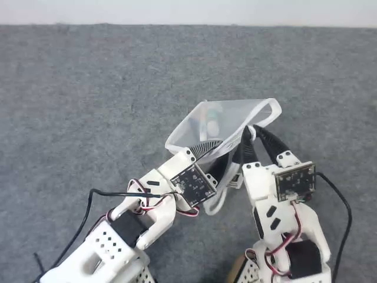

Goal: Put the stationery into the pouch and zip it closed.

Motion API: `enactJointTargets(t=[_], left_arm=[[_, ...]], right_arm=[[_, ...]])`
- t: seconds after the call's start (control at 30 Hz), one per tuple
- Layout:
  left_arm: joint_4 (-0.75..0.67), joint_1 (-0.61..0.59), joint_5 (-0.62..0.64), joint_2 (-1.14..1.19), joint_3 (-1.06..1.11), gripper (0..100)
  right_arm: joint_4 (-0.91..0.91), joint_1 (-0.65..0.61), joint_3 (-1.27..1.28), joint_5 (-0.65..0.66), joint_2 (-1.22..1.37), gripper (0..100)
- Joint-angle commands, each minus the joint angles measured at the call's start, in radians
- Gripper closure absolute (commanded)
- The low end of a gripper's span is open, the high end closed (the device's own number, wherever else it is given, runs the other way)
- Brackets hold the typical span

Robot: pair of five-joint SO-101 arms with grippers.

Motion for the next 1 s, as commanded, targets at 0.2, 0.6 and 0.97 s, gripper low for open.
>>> enactJointTargets(t=[0.2, 0.6, 0.97], left_arm=[[-0.026, -0.005, -0.008, -0.015, -0.013, 99], [-0.008, -0.005, -0.008, -0.017, -0.016, 99], [-0.006, -0.005, -0.008, -0.017, -0.016, 99]], right_arm=[[-0.079, 0.122, 0.002, -0.006, -0.013, 99.1], [-0.143, 0.177, 0.037, 0.002, -0.013, 99.1], [-0.203, 0.245, 0.054, 0.002, -0.013, 99.1]])
